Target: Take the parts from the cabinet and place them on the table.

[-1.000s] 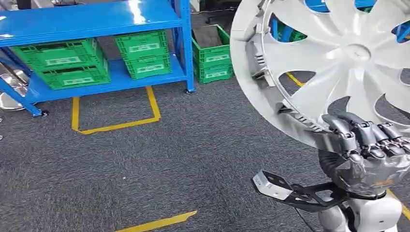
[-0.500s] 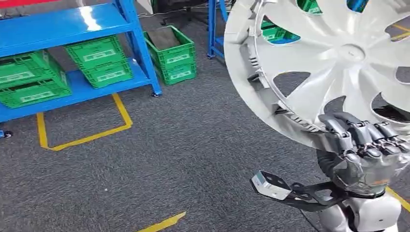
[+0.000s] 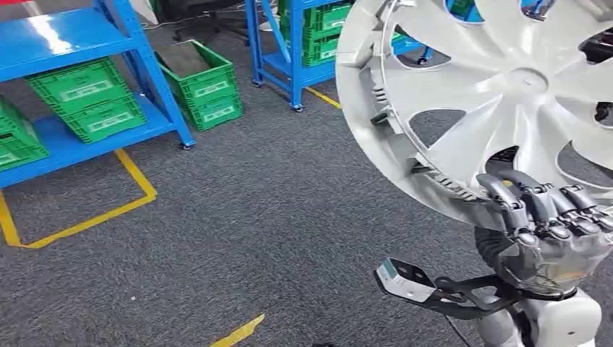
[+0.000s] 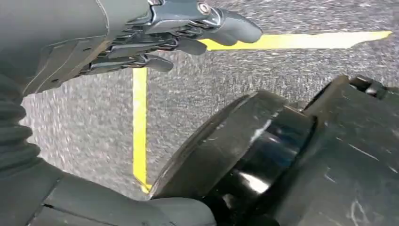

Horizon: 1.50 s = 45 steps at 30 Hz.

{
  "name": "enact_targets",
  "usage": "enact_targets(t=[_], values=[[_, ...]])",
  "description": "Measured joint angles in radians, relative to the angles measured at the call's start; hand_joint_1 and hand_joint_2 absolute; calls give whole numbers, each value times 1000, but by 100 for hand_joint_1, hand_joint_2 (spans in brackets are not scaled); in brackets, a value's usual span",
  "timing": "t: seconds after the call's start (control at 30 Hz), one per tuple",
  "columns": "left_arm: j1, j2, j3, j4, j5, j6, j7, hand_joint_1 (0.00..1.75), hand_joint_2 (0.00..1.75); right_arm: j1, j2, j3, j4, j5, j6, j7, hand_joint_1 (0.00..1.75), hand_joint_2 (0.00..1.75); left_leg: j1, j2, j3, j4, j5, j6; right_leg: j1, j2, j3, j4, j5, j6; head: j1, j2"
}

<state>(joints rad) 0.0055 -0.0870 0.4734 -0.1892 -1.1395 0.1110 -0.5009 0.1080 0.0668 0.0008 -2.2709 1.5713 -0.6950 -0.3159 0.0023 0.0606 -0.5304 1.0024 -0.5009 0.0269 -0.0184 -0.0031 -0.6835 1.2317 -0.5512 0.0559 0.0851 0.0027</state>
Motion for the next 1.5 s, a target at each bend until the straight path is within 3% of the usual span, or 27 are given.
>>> enact_targets(t=[0.07, 0.1, 0.23, 0.27, 0.33, 0.4, 0.43, 0.47, 0.53, 0.57, 0.6, 0.63, 0.73, 0.77, 0.8, 0.83, 0.9, 0.97, 1.0, 1.07, 1.1, 1.13, 1.27, 1.33, 1.37, 1.43, 1.5], values=[[-1, 0, 0, 0, 1, -3, -4, 0, 175, -1, 0, 0, 0, 0, 0, -8, 175, 175, -4, 22, 5, 0, -3, -2, 6, -41, 111, -191, 70, -12, 0, 0], [0, 0, 0, 0, 2, -6, -4, 0, 175, -2, 0, 0, 0, 0, 0, -8, 175, 175, -9, 31, 5, 0, -4, -5, 18, -85, 131, -224, 47, -16, 0, 0], [-3, 1, 0, 0, 4, -15, -4, 0, 175, 1, 0, -1, 0, 0, 0, -1, 175, 175, -12, 67, 8, 3, -4, -20, 17, -35, 123, -228, 63, -32, -1, 0], [-4, 3, 0, 0, 5, -15, -4, 0, 175, 1, 0, -1, -2, 0, 0, -1, 175, 175, -10, 58, 7, 7, -16, -28, 8, -26, 129, -237, 70, -39, -2, 0], [-4, 3, 0, 0, 6, -15, -5, 0, 175, -2, 1, -1, -2, 0, 0, 0, 175, 175, -3, -31, -32, 107, -85, -37, 6, -8, 125, -238, 75, -47, -9, 0], [-3, 5, 0, 0, 10, -15, -5, 0, 175, 0, 1, -1, -2, 0, 0, 0, 175, 175, 0, -53, -108, 278, -158, -42, 7, 17, 120, -237, 77, -50, -9, 0], [-3, 5, 1, 0, 10, -15, -5, 0, 175, 0, 1, -1, -2, 0, 0, 0, 175, 175, 0, -55, -128, 320, -164, -43, 7, 30, 118, -236, 78, -50, -10, 0], [-4, 6, 1, 0, 10, -15, -6, 0, 175, 0, 1, -1, -1, 0, 0, 1, 175, 175, 1, -55, -125, 315, -145, -43, 7, 43, 119, -235, 79, -50, -10, 0], [-5, 7, 1, 0, 10, -15, -6, 0, 175, 1, 1, -1, -1, 0, 0, 2, 175, 175, 4, -64, -67, 183, -53, -40, 6, 73, 119, -229, 79, -49, -10, 0], [-4, 7, 1, 0, 10, -15, -5, 0, 175, 0, 1, -1, -2, 0, 0, 2, 175, 175, 8, -88, -27, 89, -4, -38, 6, 87, 119, -225, 78, -47, -10, 0], [-2, 7, 1, 0, 10, -15, -5, 0, 175, 0, 1, -1, -1, 0, 0, 2, 175, 175, 15, -154, -7, 45, -4, -35, 4, 96, 113, -222, 78, -44, -9, 0], [-1, 6, 1, 0, 11, -17, -5, 0, 175, -4, 1, -1, -1, 0, 0, 2, 175, 175, 20, -173, -5, 20, -6, -35, 9, 112, 101, -210, 79, -37, -8, 0], [-6, 6, 1, 0, 12, -18, -7, 0, 175, 0, 1, -1, -2, 0, 0, 2, 175, 175, 9, -139, -10, 22, -8, -27, -3, 145, 82, -218, 94, -14, -8, 0], [-6, 0, 1, 0, 12, -18, -7, 0, 175, 1, 1, -1, -2, 0, 0, 1, 175, 175, 19, -120, -7, 9, -1, -16, -3, 144, 70, -214, 90, -12, -10, 0], [-6, 3, 1, 0, 12, -18, -7, 0, 175, 1, 1, -1, -2, -1, 0, 1, 175, 175, 17, -104, -5, 6, 2, -9, 6, 74, 58, -189, 72, -9, -2, 0], [-4, 3, 1, 0, 12, -19, -8, 0, 175, -3, 1, 0, -2, 0, 0, -2, 175, 175, 16, -90, -7, 6, 2, -3, 6, 35, 32, -134, 39, -5, 5, 0], [1, 3, 2, 0, 12, -19, -8, 0, 175, -3, 1, 0, -2, 0, 0, -1, 175, 175, 13, -57, -9, 7, 1, -1, 4, 10, -41, 25, -32, 1, 4, 0], [2, 4, 2, 0, 12, -19, -8, 0, 175, -2, 1, 0, -1, 0, 0, 0, 175, 175, 12, -25, -9, 7, 0, -1, 2, 6, -71, 94, -41, 6, 4, 0], [2, 4, 2, 0, 12, -19, -8, 0, 175, -2, 1, 0, -1, 0, 0, 0, 175, 175, 11, -12, -8, 7, -1, -2, 2, 3, -47, 54, -12, 5, 4, 0], [1, 4, 2, 0, 12, -19, -8, 0, 175, -2, 1, 0, -1, 0, 0, 0, 175, 175, 11, 10, -4, 7, -4, -7, 3, -20, 51, -117, 64, 1, 4, 0], [1, 3, 2, 0, 12, -20, -8, 0, 175, -3, 1, 0, -1, 0, 0, -1, 175, 175, 9, 20, 0, 8, -7, -12, 5, -60, 99, -204, 77, -1, 5, 0], [1, 4, 2, 0, 12, -23, -8, 0, 175, -5, 1, 0, 0, 0, 0, -1, 175, 175, 1, 28, -2, 11, -11, -18, 17, -77, 117, -221, 65, -10, 5, 0], [-3, 5, 2, 0, 12, -30, -8, 0, 175, -1, 1, -1, 0, 0, 0, -1, 175, 175, 0, 62, 6, 7, -10, -35, 15, -31, 103, -221, 74, -33, 3, 0], [-5, 6, 2, 0, 12, -31, -8, 0, 175, -3, 1, -1, 0, 0, 0, -1, 175, 175, 7, -27, -20, 73, -65, -46, 6, -13, 105, -227, 81, -45, -4, 0], [-4, 6, 2, 0, 12, -33, -8, 0, 175, -3, 1, -1, 0, 0, 0, -2, 175, 175, 7, -45, -52, 146, -106, -46, 6, -4, 104, -227, 81, -49, -6, 0], [-3, 7, 2, 0, 14, -33, -10, 0, 175, -3, 1, -1, 5, 0, 0, -8, 175, 175, 6, -55, -120, 296, -162, -46, 8, 21, 104, -226, 81, -51, -5, 0], [-5, 7, 2, 0, 14, -35, -10, 0, 175, -3, 1, -2, 9, 0, 0, -14, 175, 175, 6, -56, -126, 301, -131, -43, 9, 48, 105, -224, 81, -51, -5, 0]])
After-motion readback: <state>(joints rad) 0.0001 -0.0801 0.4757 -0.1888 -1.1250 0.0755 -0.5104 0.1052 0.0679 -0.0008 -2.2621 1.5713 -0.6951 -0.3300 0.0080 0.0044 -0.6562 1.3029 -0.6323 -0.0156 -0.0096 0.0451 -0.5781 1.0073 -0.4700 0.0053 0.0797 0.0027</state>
